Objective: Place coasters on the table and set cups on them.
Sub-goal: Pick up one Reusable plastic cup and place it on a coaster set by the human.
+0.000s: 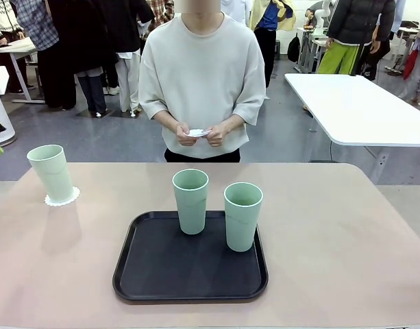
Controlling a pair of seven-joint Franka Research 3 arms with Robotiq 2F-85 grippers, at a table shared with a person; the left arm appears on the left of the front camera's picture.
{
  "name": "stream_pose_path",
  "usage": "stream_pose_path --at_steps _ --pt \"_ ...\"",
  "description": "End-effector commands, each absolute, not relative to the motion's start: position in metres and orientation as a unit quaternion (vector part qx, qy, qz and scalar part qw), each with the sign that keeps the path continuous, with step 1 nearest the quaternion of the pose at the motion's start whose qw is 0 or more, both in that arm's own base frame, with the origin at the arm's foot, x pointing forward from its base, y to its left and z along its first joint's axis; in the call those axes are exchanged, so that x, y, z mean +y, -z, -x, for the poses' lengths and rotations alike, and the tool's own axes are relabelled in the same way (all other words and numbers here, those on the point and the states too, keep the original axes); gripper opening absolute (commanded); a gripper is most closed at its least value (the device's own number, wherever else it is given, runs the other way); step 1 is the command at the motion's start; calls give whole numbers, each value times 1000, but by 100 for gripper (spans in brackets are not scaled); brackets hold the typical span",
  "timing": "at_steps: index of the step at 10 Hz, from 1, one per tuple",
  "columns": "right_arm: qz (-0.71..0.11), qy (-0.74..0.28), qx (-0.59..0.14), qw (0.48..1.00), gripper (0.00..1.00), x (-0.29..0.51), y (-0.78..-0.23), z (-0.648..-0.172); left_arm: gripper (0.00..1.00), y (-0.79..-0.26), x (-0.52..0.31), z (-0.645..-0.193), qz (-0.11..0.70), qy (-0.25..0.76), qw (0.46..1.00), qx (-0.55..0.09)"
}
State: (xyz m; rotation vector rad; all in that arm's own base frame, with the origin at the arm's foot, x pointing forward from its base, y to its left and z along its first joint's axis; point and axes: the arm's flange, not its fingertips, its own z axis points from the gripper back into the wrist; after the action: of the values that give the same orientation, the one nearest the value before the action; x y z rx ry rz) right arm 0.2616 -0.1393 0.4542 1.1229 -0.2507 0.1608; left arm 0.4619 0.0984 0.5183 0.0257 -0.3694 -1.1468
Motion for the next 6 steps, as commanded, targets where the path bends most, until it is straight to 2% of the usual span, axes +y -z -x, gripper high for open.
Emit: stream_pose_path --at_steps 1,2,4,6 --pt "-537 -81 -124 831 100 -139 -456 -262 100 -527 78 -454 17 479 871 -107" --pt "-537 -81 -124 831 100 -139 -456 -262 100 -520 73 -448 36 473 877 -71" --pt "-537 -81 -124 831 100 -139 -456 -262 100 -497 59 -434 77 484 871 -38" --pt "-537 -81 -124 831 100 -139 -456 -262 100 -481 58 -431 94 486 866 -75"
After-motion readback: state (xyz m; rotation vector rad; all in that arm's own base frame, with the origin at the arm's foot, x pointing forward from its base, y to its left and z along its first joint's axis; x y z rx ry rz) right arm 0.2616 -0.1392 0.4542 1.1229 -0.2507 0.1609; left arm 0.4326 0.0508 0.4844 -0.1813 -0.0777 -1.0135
